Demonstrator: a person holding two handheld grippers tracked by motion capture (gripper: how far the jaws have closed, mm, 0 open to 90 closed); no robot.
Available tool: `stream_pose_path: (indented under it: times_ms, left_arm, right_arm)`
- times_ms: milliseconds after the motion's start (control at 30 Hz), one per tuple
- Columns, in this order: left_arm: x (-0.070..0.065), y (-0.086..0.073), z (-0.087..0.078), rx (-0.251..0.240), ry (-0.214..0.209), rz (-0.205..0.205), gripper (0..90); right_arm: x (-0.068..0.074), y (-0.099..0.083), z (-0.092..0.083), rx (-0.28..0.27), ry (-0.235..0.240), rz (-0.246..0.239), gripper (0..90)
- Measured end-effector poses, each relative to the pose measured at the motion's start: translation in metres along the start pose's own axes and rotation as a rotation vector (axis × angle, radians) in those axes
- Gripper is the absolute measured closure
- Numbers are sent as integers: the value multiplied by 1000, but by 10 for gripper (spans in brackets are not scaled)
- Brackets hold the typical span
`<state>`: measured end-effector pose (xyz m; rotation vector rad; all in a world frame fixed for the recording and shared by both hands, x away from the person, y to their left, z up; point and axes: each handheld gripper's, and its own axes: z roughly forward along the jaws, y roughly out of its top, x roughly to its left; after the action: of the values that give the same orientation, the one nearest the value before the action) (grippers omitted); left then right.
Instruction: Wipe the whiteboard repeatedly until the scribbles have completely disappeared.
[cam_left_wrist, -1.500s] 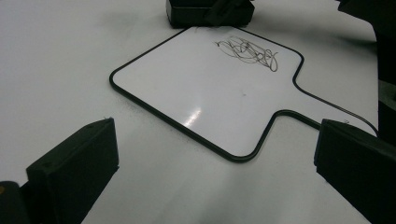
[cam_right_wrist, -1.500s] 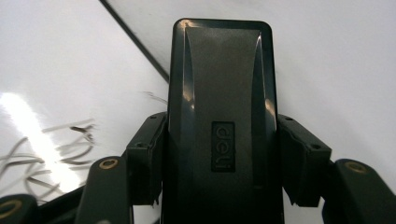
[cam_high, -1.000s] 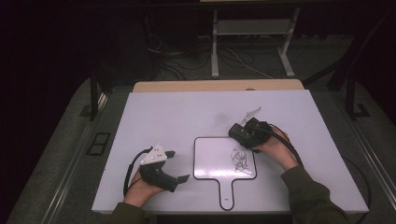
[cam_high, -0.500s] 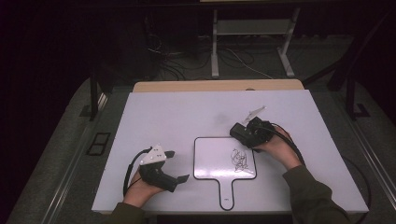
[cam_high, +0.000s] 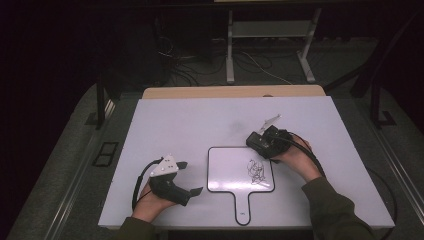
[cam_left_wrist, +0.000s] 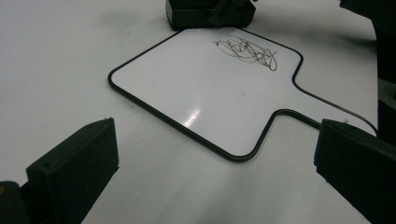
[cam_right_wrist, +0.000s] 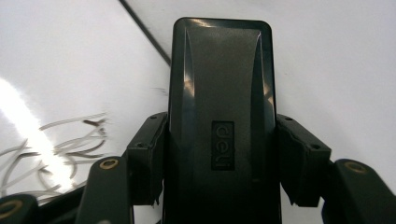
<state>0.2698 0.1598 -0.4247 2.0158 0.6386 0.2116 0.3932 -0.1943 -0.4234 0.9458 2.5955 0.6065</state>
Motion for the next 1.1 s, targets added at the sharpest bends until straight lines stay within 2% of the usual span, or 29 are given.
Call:
stream_pose_path:
  times_ms: [67, 167, 233, 300, 433, 533, 600, 667, 700, 867, 933, 1067, 1100]
  left_arm:
    - [0, 0, 0, 0, 1, 4, 0]
    - [1, 0, -1, -2, 2, -1, 0]
    - [1, 0, 0, -1, 1, 2, 0]
    - [0, 0, 1, -2, -1, -1, 0]
    - [0, 0, 0, 4, -1, 2, 0]
    - [0, 0, -1, -1, 2, 1, 0]
    - [1, -1, -1, 0, 2, 1, 0]
    - [1, -1, -1, 1, 2, -4, 0]
    - [1, -1, 0, 1, 2, -4, 0]
    - [0, 0, 1, 4, -1, 0, 0]
    - [0, 0, 1, 3, -2, 2, 0]
    - [0, 0, 1, 5, -2, 2, 0]
    - [0, 0, 0, 4, -1, 2, 0]
  right_arm:
    - [-3, -1, 0, 4, -31, 10, 390]
    - [-3, -1, 0, 6, -38, 7, 390]
    - [0, 0, -1, 12, -27, -5, 390]
    - [5, 1, -1, 4, 8, -28, 390]
    - [8, 2, -1, 4, 13, -48, 390]
    - [1, 1, 0, 14, -19, 4, 390]
    - [-3, 0, 0, 17, -39, 6, 390]
    - [-4, 1, 0, 21, -37, 8, 390]
    - [-2, 1, 0, 23, -40, 4, 390]
    - [13, 6, 1, 7, 9, -49, 390]
    - [15, 8, 1, 9, 13, -61, 390]
    - [7, 7, 2, 10, -3, -29, 390]
    - [0, 5, 2, 18, -31, -8, 390]
